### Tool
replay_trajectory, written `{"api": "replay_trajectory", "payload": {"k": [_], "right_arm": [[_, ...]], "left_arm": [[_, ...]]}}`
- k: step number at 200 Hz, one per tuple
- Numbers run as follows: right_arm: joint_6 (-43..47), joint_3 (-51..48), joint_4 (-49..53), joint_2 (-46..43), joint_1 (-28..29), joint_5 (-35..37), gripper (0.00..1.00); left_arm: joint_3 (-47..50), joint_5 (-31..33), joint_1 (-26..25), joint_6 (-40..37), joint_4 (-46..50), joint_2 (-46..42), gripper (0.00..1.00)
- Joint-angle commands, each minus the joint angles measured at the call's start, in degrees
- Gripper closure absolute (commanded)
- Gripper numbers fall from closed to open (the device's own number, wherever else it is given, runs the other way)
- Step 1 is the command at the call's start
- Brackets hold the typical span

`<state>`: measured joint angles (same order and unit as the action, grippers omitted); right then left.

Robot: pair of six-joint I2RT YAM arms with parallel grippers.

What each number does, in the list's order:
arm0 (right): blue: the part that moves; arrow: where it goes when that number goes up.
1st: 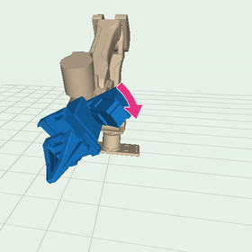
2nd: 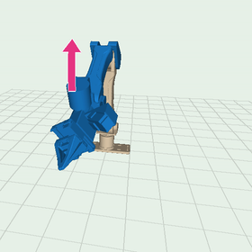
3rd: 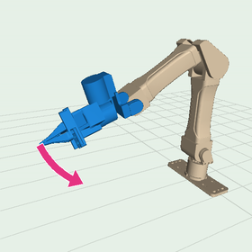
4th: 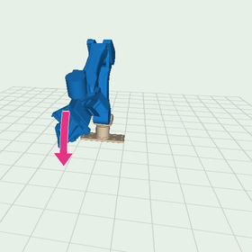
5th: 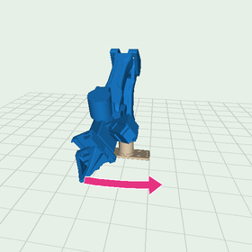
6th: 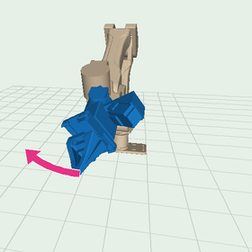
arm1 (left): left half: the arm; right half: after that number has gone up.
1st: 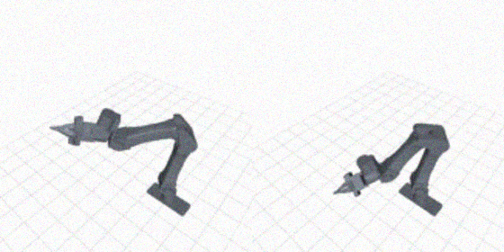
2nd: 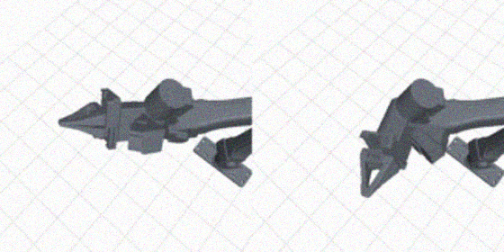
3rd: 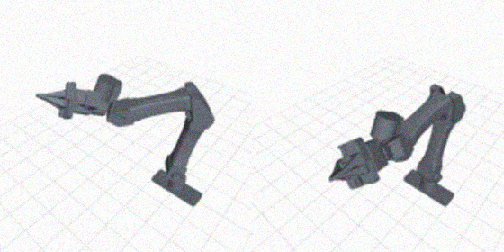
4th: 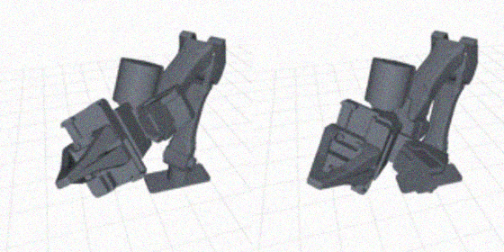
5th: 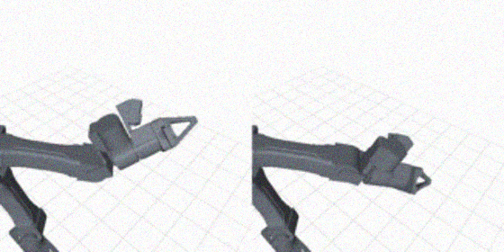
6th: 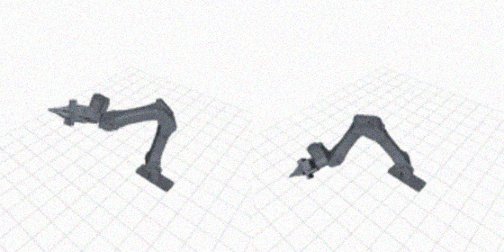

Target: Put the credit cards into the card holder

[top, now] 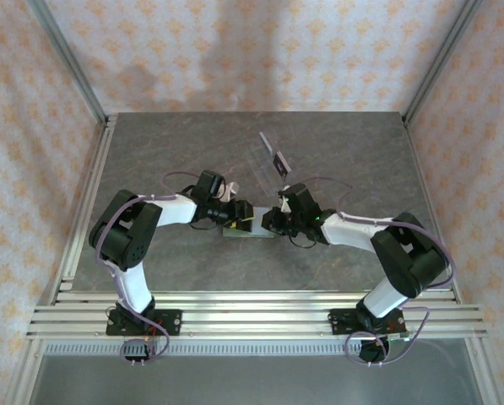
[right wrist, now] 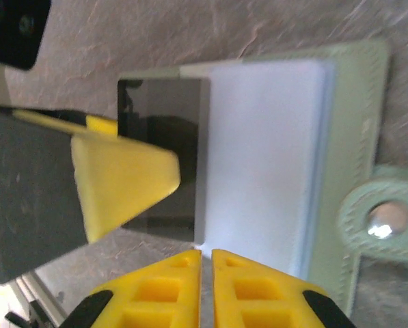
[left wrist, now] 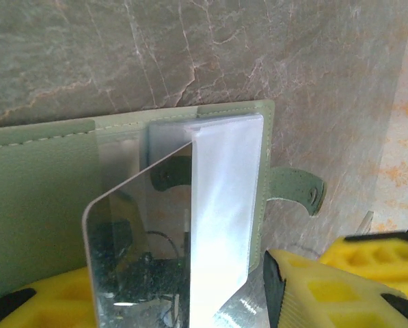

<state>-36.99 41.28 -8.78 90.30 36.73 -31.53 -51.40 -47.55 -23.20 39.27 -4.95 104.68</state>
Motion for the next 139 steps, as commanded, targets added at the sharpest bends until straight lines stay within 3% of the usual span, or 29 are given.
{"api": "replay_trajectory", "payload": {"k": [1, 21, 65, 107, 139], "right_arm": [[-4.1, 0.4, -6.8, 1.5, 0.4, -0.4, 0.91], [-8.4, 0.2, -10.8, 3.6, 0.2, -1.2, 1.00], [-16.8, -0.4, -18.3, 7.9, -1.3, -6.2, 1.00], [-20.1, -1.7, -28.3, 11.9, -0.4, -7.3, 1.00], [-20.0, -0.8, -29.6, 14.7, 0.1, -6.8, 1.00]], "left_arm": [[1.9, 1.0, 0.5, 2.7, -3.7, -0.7, 0.49], [1.8, -0.1, 0.6, 3.6, -5.1, -0.2, 0.49], [2.3, 0.4, 0.6, 4.4, -5.5, -1.0, 0.49], [2.6, 0.7, 0.6, 6.2, -7.1, -0.5, 0.49], [3.3, 1.3, 0.6, 6.6, -7.6, -0.7, 0.49]]}}
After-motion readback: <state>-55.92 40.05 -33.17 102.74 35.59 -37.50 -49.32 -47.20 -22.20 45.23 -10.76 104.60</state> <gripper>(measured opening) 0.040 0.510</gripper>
